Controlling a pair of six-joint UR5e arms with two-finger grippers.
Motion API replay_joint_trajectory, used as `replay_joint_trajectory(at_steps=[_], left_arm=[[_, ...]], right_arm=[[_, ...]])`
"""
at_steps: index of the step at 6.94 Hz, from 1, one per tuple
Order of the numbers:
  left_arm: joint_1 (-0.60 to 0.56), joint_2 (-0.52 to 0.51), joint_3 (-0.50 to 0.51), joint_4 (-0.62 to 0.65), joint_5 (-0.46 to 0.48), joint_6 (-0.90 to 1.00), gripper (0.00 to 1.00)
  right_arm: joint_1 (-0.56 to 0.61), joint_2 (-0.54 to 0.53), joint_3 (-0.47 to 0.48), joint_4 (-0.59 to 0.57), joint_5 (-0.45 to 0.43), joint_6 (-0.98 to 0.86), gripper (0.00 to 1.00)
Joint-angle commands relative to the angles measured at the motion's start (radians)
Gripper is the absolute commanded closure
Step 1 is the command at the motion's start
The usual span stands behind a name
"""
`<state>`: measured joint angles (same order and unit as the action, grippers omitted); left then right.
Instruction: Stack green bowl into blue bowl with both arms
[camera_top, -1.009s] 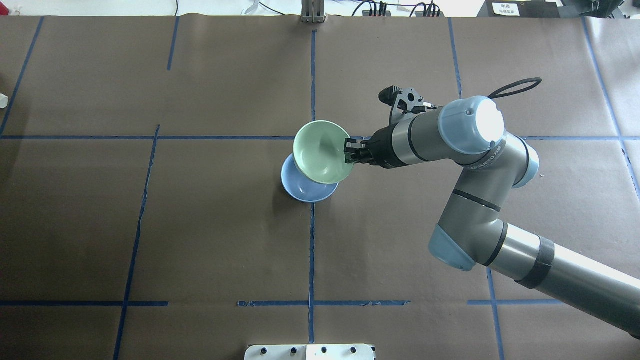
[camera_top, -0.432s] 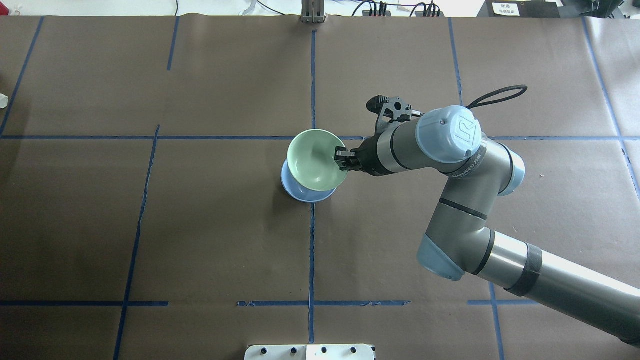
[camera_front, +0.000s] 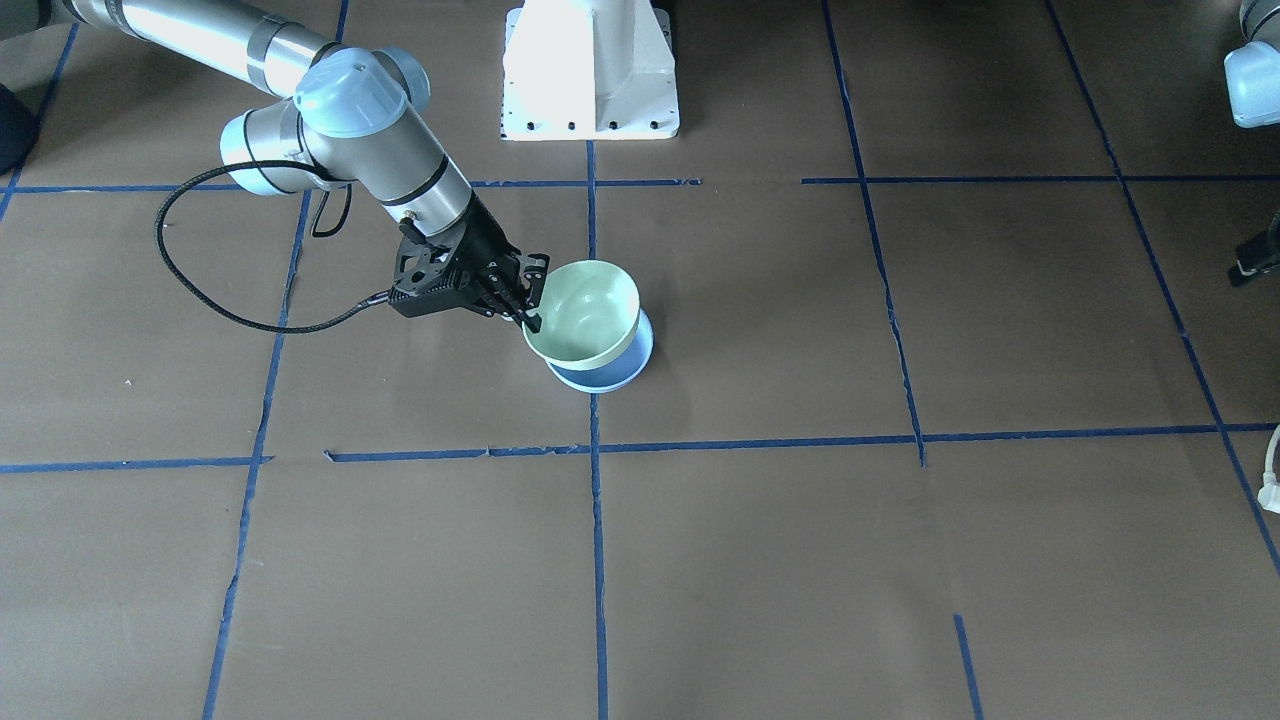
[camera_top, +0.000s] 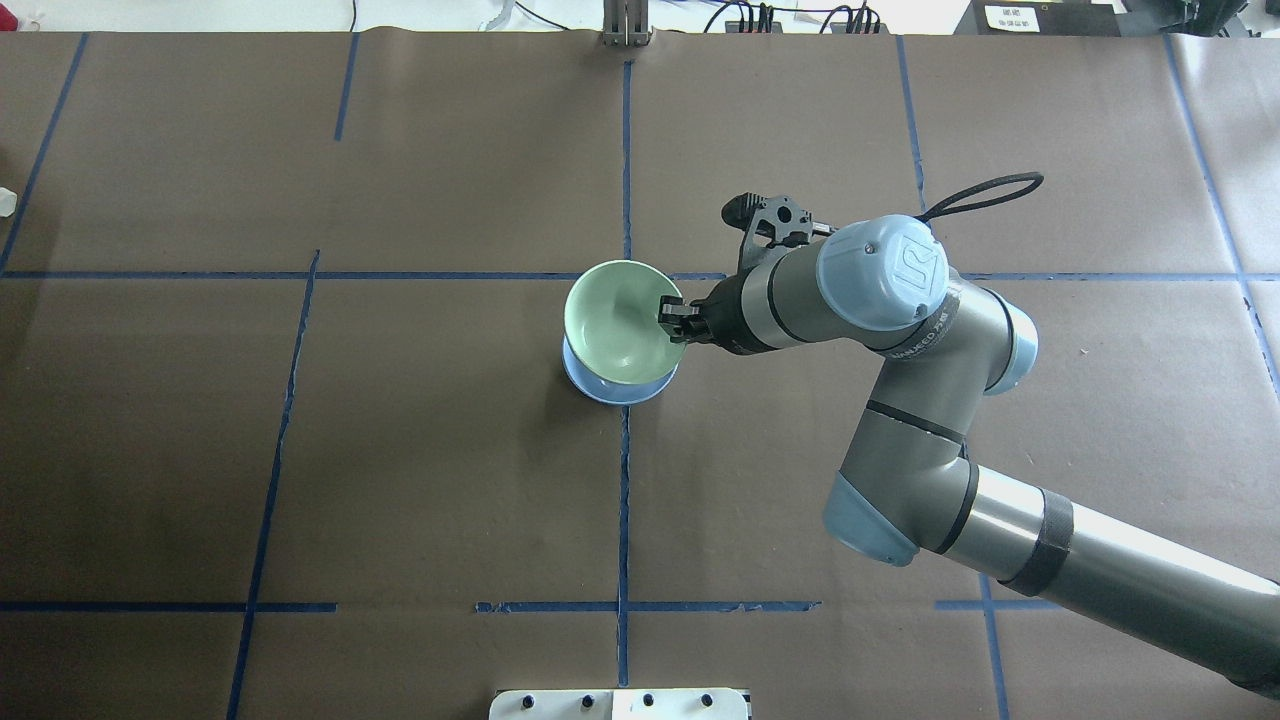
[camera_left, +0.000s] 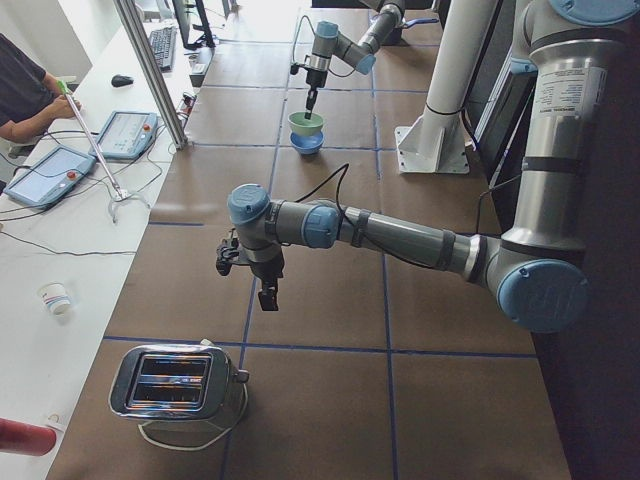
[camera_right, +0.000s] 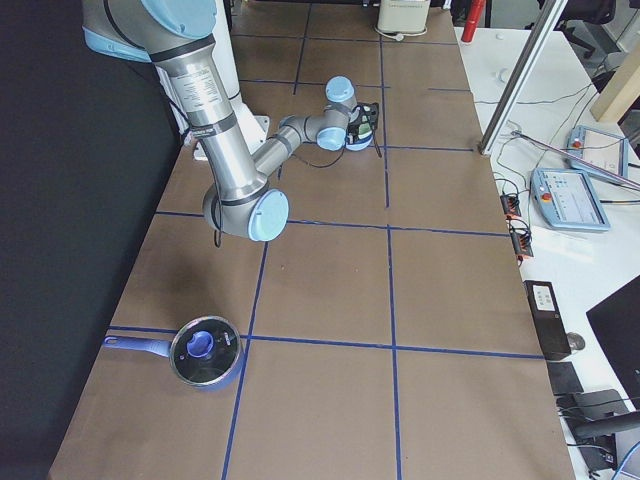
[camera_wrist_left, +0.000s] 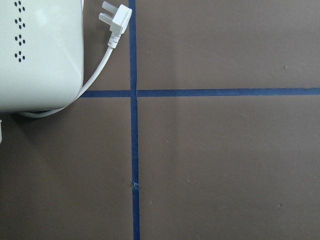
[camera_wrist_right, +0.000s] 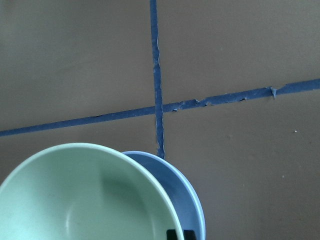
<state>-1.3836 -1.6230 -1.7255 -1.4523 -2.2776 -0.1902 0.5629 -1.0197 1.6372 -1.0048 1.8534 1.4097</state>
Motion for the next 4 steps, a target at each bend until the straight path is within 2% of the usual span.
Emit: replay_joint_trajectory(at_steps=[1,2,4], left_arm=[[0.000,0.000,0.009,-0.002,0.000,0.002,0.00],[0.000,0.000,0.012,-0.003,0.000,0.002,0.00],[0.000,0.000,0.014,-0.003,0.000,0.000,0.00]], right_arm=[[0.000,0.017,0.000,-0.029,0.000,0.000,0.33],[-0.003,0.013,0.000,-0.035,-0.025,0.002,0.00],[-0.001,0.004,-0.002,-0.037,-0.031,-0.002,0.00]])
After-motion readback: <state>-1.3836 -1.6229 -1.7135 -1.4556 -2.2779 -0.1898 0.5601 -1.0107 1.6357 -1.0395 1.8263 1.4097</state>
